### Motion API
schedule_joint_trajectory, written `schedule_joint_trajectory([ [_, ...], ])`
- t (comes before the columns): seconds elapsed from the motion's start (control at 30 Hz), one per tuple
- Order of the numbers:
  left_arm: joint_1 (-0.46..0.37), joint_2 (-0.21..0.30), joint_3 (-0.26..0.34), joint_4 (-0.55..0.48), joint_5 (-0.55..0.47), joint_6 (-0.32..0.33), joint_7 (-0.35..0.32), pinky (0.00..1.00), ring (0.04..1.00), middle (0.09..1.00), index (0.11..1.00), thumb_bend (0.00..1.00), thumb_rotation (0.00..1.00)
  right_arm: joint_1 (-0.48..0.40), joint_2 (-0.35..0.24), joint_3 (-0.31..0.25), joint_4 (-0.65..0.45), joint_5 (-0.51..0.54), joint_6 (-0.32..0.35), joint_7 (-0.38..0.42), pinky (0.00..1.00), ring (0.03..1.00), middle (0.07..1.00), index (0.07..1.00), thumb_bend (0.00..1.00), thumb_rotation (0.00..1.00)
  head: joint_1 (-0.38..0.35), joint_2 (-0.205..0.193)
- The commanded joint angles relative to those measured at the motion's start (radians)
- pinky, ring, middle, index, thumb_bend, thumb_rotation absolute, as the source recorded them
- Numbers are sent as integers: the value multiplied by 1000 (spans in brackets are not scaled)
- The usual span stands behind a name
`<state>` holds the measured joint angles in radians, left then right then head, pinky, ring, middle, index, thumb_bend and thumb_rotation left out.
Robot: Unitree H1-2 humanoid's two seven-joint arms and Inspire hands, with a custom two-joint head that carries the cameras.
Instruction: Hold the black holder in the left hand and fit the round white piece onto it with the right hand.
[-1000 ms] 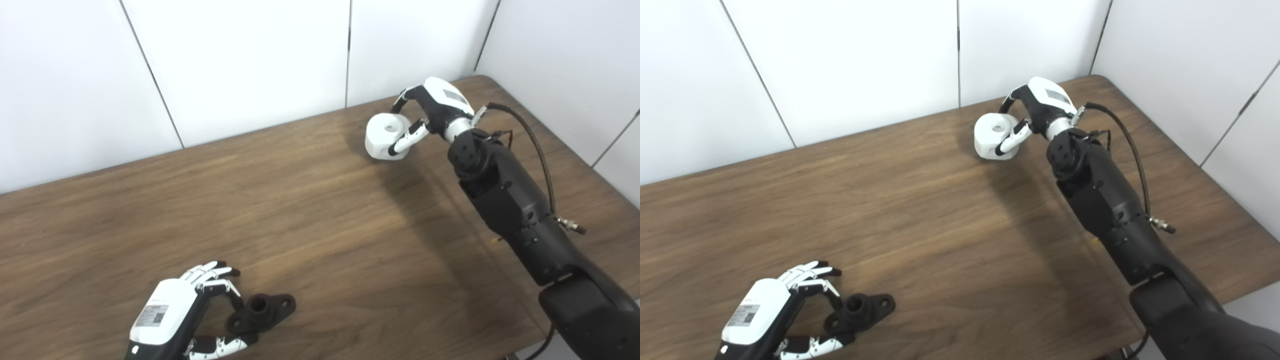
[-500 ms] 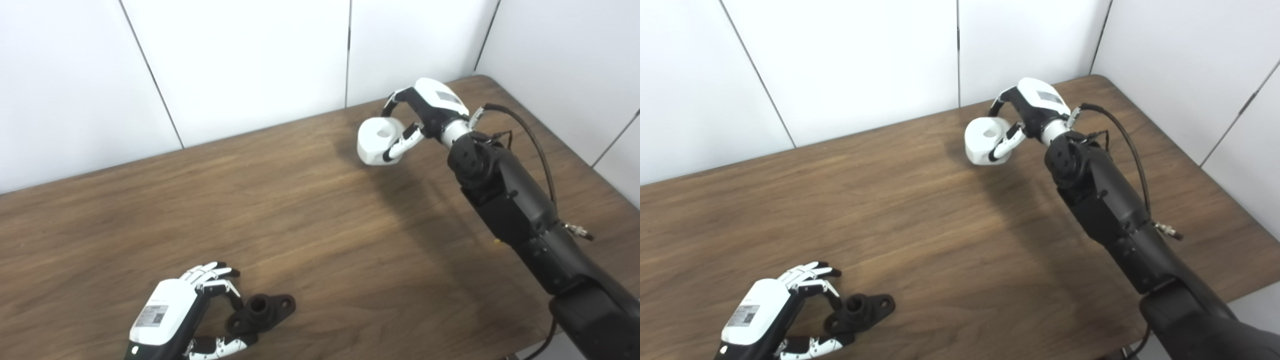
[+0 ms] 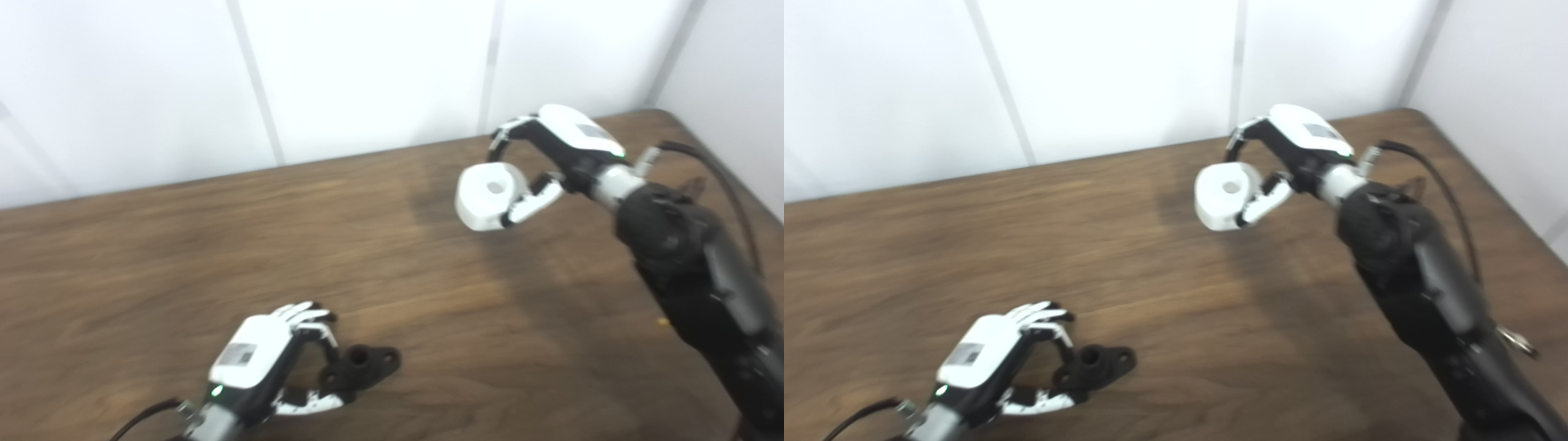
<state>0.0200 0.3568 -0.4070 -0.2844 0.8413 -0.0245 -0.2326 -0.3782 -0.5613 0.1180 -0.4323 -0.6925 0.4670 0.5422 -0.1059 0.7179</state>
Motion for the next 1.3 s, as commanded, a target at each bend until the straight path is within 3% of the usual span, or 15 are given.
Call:
schedule_joint_trajectory([
  [0.0, 36, 6, -31, 47, 50, 74, -109, 884, 892, 818, 487, 522, 54, -24, 7, -32, -64, -24, 2, 28, 895, 884, 809, 483, 525, 141, 10, 8],
  [0.37, 22, -13, -46, 30, 60, 107, -122, 882, 888, 816, 487, 522, 53, 31, 104, -69, -239, -68, 3, 185, 900, 890, 806, 483, 525, 138, 45, 56],
  [0.6, 18, -23, -51, 18, 70, 113, -121, 873, 884, 809, 486, 523, 53, 56, 165, -89, -295, -86, 2, 268, 990, 908, 808, 483, 525, 137, 82, 76],
  [0.77, 12, -31, -52, 21, 67, 118, -128, 876, 883, 809, 486, 523, 52, 55, 223, -97, -323, -123, 3, 335, 1000, 910, 805, 483, 525, 138, 95, 94],
  [1.27, -3, -51, -67, 6, 102, 144, -160, 866, 879, 812, 486, 523, 54, 77, 307, -64, -341, -156, 0, 385, 1000, 905, 804, 482, 525, 140, 111, 109],
])
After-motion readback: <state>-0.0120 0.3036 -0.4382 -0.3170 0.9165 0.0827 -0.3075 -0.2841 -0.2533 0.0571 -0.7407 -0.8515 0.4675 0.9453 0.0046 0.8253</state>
